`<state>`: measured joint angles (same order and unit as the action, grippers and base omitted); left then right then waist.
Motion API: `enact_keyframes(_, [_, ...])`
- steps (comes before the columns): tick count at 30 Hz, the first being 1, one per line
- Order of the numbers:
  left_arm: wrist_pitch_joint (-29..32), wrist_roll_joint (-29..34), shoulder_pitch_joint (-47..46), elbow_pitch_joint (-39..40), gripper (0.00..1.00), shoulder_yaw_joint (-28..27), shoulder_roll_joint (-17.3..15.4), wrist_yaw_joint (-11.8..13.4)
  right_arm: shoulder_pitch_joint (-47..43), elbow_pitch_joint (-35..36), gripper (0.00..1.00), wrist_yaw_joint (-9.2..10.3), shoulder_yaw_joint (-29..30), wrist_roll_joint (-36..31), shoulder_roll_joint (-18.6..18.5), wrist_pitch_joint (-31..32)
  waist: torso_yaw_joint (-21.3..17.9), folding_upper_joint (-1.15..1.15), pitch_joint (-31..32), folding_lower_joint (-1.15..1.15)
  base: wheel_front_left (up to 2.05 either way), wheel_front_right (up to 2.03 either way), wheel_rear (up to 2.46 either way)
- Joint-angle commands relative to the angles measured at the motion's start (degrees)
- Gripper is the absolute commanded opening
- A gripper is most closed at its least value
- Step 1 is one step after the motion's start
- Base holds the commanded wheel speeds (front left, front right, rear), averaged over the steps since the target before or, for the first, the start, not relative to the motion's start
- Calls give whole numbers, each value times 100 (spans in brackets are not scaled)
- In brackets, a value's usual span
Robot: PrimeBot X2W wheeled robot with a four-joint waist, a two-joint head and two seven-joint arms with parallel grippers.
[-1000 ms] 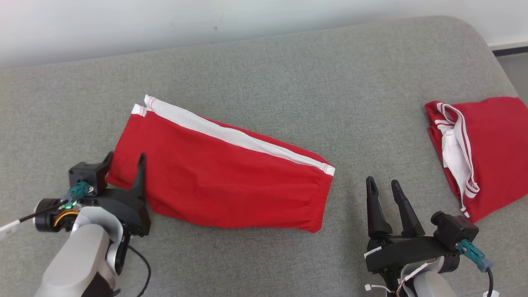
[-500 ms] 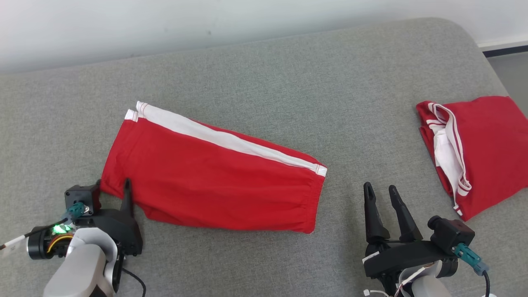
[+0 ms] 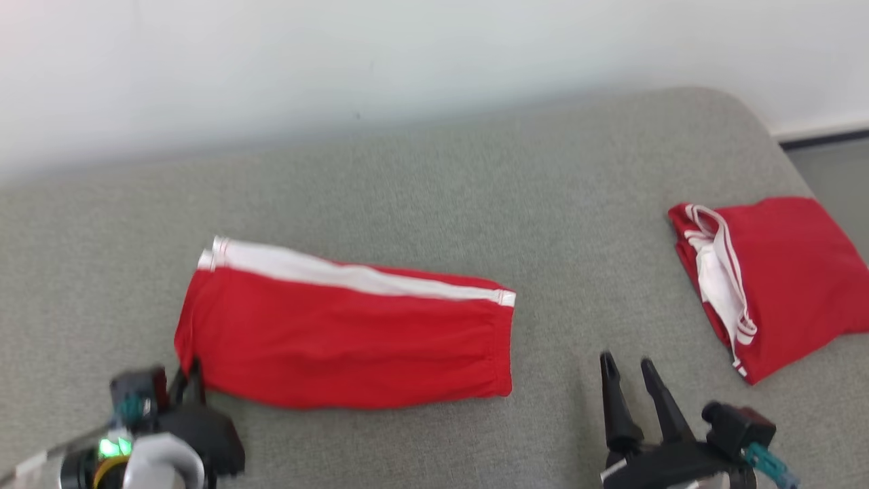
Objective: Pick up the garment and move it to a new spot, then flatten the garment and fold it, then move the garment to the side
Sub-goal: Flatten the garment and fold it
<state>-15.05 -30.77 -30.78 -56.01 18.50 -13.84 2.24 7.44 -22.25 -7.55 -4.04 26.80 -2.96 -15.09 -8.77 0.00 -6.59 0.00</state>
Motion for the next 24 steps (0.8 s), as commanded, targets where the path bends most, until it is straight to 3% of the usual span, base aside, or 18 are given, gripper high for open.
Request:
enact_keyframes(1, [-14,53,435,280,0,-194,53,95,-189,-44,100,16,17,42,12,-4,112,0,438,0,0,0,0])
enact_keyframes(15, [-15,620,1924,1591,0,-999,475,313,-449,-99,100,16,56,22,13,-4,300,0,688,0,0,0,0])
enact_keyframes(16, [-15,684,1984,1649,12,-1051,510,311,-452,-97,100,16,55,10,12,-4,308,0,686,0,0,0,0])
enact_keyframes(17, [-16,765,2040,1727,34,-1099,532,317,-454,-93,100,16,57,-3,11,-4,314,0,685,0,0,0,0])
enact_keyframes(19, [-16,944,2164,1887,41,-1192,583,297,-449,-82,100,16,52,-41,12,-4,319,0,684,0,0,0,0])
enact_keyframes(20, [-16,1031,2207,1993,76,-1236,594,293,-444,-75,100,16,59,-60,12,-4,323,0,684,0,0,0,0])
enact_keyframes(21, [-16,1117,2279,2078,100,-1291,609,292,-440,-66,100,16,66,-73,13,-4,326,0,684,0,0,0,0])
enact_keyframes(24, [-16,1417,2441,2367,100,-1433,670,287,-439,-41,100,16,97,-100,12,-4,343,0,691,0,0,0,0])
